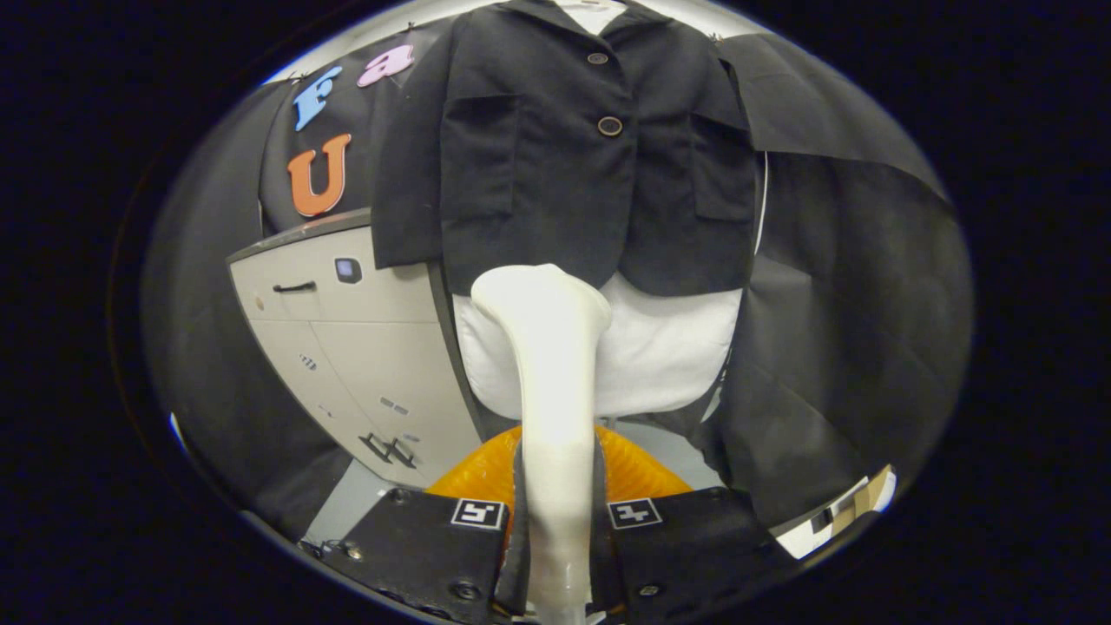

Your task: Iron the clothes twice with a garment steamer, once on the left side and once on the right side.

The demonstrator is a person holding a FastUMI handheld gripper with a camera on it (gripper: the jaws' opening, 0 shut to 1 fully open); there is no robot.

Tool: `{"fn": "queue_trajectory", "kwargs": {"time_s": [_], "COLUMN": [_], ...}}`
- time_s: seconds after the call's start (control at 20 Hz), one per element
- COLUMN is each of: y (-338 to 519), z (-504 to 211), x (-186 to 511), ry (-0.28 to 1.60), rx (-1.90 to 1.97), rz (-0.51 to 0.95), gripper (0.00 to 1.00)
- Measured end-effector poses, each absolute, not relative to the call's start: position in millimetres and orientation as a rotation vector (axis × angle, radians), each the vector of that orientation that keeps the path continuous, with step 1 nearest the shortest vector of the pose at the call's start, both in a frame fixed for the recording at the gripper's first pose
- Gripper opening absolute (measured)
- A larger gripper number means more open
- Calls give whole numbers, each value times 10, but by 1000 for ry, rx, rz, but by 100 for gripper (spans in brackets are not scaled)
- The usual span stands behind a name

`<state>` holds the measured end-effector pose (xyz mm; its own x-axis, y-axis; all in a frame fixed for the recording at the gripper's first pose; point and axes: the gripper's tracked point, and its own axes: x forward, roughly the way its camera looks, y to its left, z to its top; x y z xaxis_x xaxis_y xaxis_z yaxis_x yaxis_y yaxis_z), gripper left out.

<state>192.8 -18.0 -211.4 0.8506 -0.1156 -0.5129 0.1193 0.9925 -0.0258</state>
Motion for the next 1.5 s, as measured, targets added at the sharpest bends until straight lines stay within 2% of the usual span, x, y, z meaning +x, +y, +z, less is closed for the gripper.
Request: {"fn": "queue_trajectory", "kwargs": {"time_s": [0.25, 0.6, 1.1, 1.5], "y": [-199, -789, -1204, -1720], "z": [-1849, -798, 1204, 2216], "x": [1804, 1201, 1725, 2308], "ry": [510, 340, 28, -163], "rx": [20, 68, 79, 47], "rz": [-141, -163, -103, -113], "gripper": [30, 30, 30, 30]}}
